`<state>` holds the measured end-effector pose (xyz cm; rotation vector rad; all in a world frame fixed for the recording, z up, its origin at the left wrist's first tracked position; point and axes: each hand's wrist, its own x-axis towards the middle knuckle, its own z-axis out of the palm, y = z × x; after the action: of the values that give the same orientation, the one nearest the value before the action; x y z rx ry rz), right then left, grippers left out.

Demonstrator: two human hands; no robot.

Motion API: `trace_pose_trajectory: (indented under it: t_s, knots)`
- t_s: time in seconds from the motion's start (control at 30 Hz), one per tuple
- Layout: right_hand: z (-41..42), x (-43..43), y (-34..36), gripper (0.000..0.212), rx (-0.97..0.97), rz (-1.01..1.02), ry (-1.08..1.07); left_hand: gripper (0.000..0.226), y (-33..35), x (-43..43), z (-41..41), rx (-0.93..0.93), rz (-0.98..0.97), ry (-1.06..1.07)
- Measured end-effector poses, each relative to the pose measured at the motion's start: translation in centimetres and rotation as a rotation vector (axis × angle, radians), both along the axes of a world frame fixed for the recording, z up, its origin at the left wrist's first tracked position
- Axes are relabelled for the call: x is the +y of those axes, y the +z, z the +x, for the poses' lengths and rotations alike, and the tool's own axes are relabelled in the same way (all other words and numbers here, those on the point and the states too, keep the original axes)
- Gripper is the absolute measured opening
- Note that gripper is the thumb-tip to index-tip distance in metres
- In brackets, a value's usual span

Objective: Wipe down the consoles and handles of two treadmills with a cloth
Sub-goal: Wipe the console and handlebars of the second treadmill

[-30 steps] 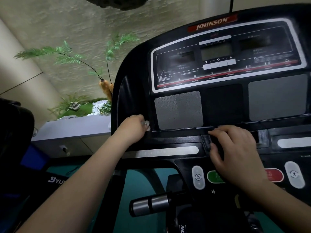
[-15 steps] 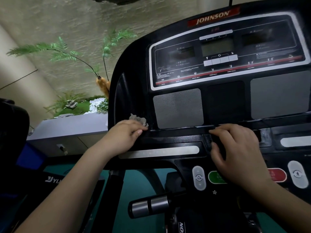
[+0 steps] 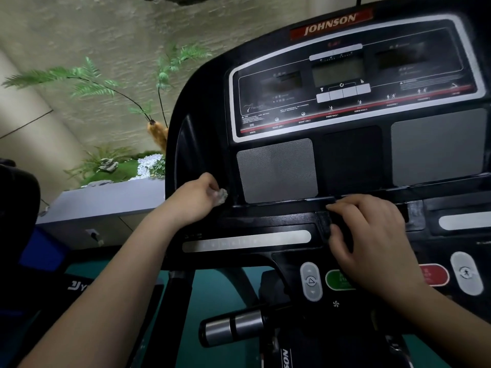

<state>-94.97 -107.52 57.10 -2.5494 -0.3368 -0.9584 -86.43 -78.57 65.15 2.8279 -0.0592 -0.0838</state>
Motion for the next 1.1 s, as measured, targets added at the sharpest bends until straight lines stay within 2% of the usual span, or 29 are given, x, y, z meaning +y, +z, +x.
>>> trace_pose_trajectory:
  t_s: [0.07,0.17,0.3,0.43,0.6,0.77,0.83,0.93,1.0,1.1]
  knots:
    - [-0.1,0.1,0.1,0.031,-0.001,0.007,-0.002,0.002,0.0,0.0,-0.3,-0.008,-0.119,-0.017]
    - [-0.1,0.2,0.2,0.031,0.0,0.01,0.002,0.007,-0.1,-0.5,-1.1,-0.016,-0.182,-0.058]
    - [-0.1,0.2,0.3,0.03,0.004,0.012,0.006,0.004,-0.6,-2.1,-2.8,-0.112,-0.061,-0.11]
    - [-0.2,0.1,0.3,0.028,0.003,0.013,0.006,0.013,-1.7,-4.0,-4.5,-0.247,-0.004,-0.06]
    - [-0.2,0.1,0.3,0.026,0.005,0.012,0.012,0.016,-1.4,-8.4,-4.8,-0.23,0.053,-0.029]
    - [-0.2,0.1,0.2,0.027,-0.003,0.019,0.021,0.019,-1.4,-14.1,-4.9,-0.27,0.046,-0.188]
    - [-0.3,0.0,0.2,0.028,0.0,0.022,0.031,0.026,-1.0,-15.0,-4.8,-0.26,-0.034,-0.208]
    - [-0.4,-0.1,0.4,0.029,0.008,0.058,0.052,0.023,-0.3,-13.2,-4.8,-0.22,-0.38,-0.21]
    - [-0.6,-0.2,0.5,0.031,0.034,0.085,0.073,0.017,-0.3,-10.6,-5.3,-0.296,-0.541,-0.22]
    - [-0.7,-0.2,1.2,0.036,0.091,0.12,0.093,0.014,-1.3,-6.5,-6.2,-0.467,-0.546,-0.078]
